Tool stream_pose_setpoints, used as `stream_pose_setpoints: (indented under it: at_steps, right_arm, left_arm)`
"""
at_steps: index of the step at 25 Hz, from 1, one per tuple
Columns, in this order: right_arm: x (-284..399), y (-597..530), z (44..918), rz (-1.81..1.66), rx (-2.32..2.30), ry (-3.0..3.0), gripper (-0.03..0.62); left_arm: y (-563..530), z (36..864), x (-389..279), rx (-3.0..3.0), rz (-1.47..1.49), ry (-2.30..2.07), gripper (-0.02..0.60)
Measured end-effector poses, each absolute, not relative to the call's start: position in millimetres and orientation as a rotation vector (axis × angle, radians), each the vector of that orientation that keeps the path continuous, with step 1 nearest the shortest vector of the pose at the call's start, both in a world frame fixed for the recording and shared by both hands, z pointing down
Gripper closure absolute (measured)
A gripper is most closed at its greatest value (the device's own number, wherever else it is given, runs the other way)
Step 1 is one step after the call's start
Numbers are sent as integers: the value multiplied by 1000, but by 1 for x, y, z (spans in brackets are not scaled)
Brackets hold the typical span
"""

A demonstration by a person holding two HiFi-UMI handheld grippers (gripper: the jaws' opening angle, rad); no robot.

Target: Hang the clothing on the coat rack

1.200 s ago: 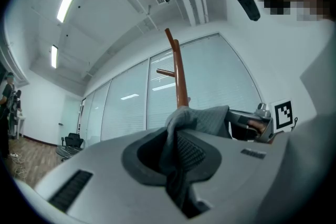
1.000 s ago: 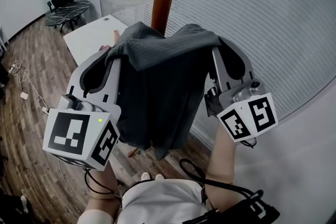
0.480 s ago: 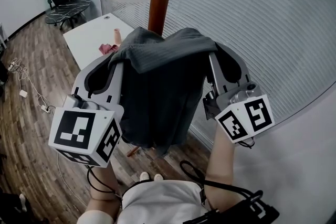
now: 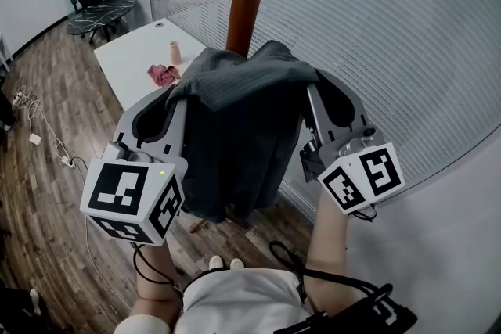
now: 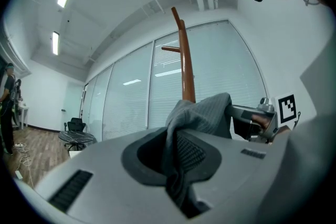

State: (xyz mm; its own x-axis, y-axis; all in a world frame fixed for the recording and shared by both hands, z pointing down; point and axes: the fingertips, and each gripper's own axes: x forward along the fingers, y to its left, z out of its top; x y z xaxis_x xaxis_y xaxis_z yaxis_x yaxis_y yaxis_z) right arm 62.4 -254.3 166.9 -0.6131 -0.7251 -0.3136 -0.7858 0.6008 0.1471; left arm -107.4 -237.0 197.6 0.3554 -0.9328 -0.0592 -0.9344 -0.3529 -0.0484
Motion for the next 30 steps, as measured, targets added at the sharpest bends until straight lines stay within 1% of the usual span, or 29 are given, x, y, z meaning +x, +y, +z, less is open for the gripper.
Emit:
stream_pose_setpoints:
  at_steps: [12,18,30]
  right_arm:
    - [57,-251,175,345,-1228,2629,565]
    - [54,-246,182,324,-1225,2634,565]
    - [52,-238,188,311,-1227,2633,564]
  left_arm:
    - [-238,212,-100,-2585,49,1726,545]
    - [-237,221,-94,-2647,104,1637,543]
    - [-230,233,-84,-2697,99,1529,543]
